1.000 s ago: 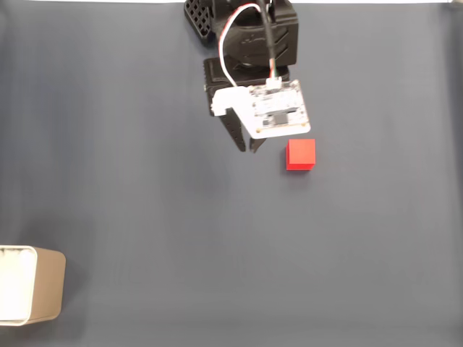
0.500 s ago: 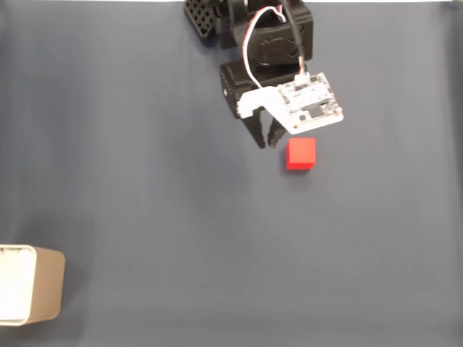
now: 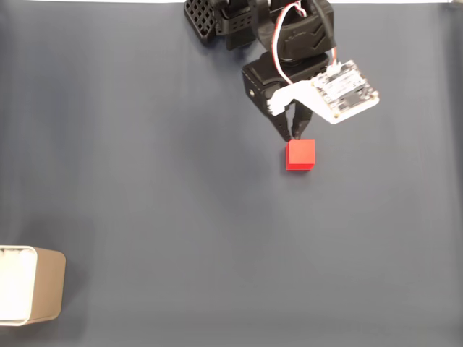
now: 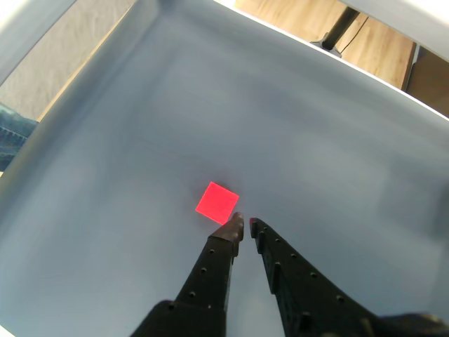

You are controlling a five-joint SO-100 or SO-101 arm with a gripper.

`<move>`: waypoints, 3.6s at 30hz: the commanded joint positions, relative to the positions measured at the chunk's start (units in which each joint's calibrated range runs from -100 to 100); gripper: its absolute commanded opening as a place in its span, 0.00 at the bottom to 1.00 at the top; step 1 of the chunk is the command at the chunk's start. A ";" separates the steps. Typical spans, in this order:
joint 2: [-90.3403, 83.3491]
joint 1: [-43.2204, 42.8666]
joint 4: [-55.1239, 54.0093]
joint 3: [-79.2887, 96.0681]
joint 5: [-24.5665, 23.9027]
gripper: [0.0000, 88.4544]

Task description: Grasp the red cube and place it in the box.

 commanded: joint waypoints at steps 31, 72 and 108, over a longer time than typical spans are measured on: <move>2.22 -3.33 -6.14 3.18 -1.56 0.20; 11.76 -1.41 -13.92 6.29 -5.52 0.35; 18.43 1.36 -19.74 9.39 -4.74 0.42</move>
